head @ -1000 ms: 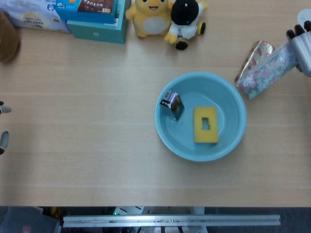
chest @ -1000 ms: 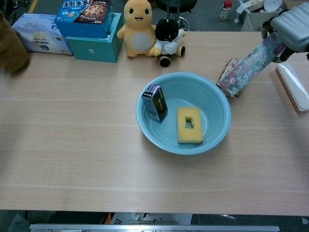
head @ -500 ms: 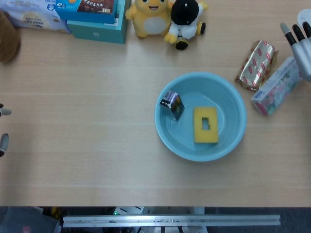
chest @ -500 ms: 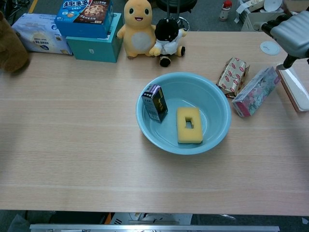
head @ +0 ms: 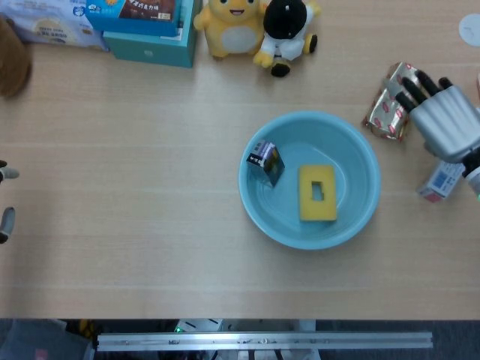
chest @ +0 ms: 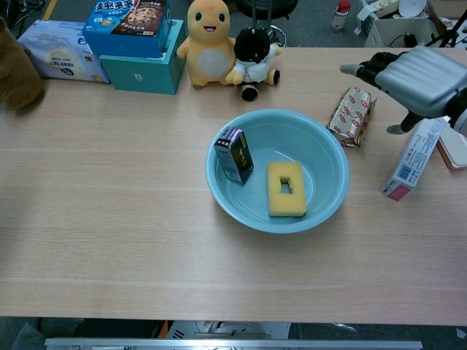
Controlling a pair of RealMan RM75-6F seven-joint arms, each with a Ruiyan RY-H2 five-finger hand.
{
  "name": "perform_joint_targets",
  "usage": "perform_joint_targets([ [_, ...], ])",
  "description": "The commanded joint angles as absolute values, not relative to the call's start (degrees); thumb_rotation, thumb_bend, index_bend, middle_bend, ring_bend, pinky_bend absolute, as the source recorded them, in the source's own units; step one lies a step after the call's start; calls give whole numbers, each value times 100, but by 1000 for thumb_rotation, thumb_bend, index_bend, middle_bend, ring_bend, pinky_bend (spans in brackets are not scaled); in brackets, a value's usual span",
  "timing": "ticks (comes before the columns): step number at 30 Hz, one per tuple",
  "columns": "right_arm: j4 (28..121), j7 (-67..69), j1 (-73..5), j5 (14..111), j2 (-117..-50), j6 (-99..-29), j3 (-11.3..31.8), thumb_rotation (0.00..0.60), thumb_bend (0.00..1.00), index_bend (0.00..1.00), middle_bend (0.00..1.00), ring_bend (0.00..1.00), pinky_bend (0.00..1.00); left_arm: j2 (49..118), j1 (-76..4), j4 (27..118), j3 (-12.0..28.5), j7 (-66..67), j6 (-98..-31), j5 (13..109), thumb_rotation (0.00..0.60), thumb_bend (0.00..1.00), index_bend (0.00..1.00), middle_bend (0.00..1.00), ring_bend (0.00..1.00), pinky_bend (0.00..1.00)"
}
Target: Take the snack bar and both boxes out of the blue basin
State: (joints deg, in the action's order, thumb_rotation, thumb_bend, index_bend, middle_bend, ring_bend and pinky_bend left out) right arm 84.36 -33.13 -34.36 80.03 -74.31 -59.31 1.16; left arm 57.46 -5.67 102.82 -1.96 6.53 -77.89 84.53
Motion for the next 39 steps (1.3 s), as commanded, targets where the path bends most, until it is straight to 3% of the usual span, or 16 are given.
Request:
perform_joint_targets([
  [1, 8570, -3270, -3454, 8395, -7574, -5961, -94, 600, 0, 0, 170, 135, 370, 5733, -547, 10287, -209, 640, -7811, 8459, 600, 438, 272, 216, 150, 148],
  [9, 8325, -3439, -3521, 8727, -8119, -5865, -203, 600, 0, 0, 121, 43, 240, 5669, -465, 10248, -247, 524, -7906, 8478, 600, 438, 272, 216, 150, 148],
  [34, 7747, -4205, -4079, 8348, -9990, -5486, 519, 600, 0, 0, 119, 41, 238, 5440, -529, 10307, -234, 402, -7898, 8662, 600, 438, 272, 216, 150, 148],
  [39, 8050, -4257, -4105, 8313, -9871, -5477, 504, 600, 0, 0, 119, 41, 238, 5339, -630, 10384, -214, 332, -7809, 8753, 600, 438, 272, 216, 150, 148],
])
